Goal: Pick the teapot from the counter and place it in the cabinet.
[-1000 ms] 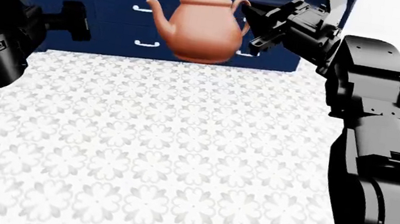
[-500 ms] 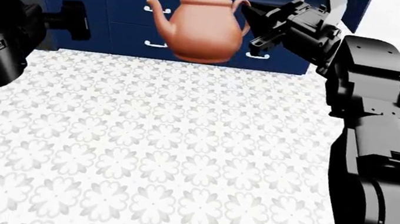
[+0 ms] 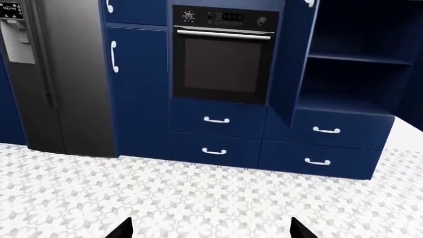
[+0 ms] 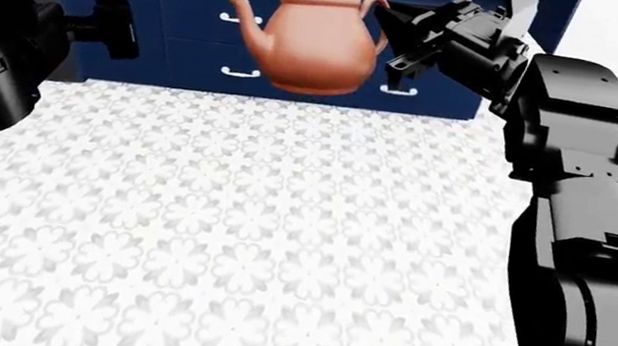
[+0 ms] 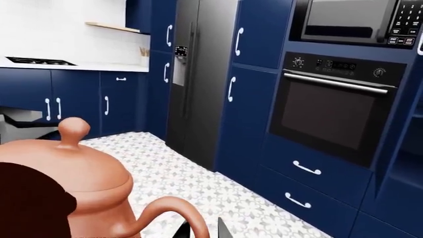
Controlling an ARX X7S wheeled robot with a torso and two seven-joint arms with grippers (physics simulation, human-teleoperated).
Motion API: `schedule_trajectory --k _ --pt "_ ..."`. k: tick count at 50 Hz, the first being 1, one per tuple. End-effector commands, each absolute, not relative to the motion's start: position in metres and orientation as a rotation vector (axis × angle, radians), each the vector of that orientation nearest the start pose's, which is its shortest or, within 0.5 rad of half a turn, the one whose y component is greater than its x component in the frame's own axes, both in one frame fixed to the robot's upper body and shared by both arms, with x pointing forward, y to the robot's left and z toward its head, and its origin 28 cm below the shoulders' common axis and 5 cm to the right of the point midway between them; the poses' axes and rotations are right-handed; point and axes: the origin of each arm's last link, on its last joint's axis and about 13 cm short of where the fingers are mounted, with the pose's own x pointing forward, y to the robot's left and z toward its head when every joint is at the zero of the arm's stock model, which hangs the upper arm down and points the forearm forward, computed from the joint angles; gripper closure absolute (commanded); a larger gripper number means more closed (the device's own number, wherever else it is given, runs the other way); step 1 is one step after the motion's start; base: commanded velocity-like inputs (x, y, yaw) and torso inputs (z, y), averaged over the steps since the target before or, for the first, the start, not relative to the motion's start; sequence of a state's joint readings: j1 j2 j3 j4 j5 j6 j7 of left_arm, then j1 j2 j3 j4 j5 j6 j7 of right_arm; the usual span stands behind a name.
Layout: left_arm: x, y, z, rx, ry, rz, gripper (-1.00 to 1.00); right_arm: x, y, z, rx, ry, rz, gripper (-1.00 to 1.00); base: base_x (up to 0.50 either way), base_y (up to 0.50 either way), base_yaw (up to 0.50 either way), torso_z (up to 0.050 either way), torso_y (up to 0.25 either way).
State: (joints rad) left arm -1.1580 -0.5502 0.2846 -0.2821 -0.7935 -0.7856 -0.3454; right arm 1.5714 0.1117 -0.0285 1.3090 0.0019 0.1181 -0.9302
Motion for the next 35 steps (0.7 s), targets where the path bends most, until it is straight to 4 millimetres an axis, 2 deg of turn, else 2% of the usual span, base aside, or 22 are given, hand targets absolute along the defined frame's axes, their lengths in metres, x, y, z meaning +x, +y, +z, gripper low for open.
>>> schedule_trajectory --k 1,35 --pt "0.3557 0.3075 0.2696 -0.070 0.038 0.152 -1.00 0.4392 -0.1458 0.2924 -0.082 -0.132 0.814 1.00 0.50 -0.04 0.00 0.000 0.000" --pt "0.3547 0.3074 0.2695 -0.074 0.038 0.152 -1.00 0.4391 -0.1459 0.2926 -0.081 -0.129 0.814 1.00 0.50 -0.04 0.00 0.000 0.001"
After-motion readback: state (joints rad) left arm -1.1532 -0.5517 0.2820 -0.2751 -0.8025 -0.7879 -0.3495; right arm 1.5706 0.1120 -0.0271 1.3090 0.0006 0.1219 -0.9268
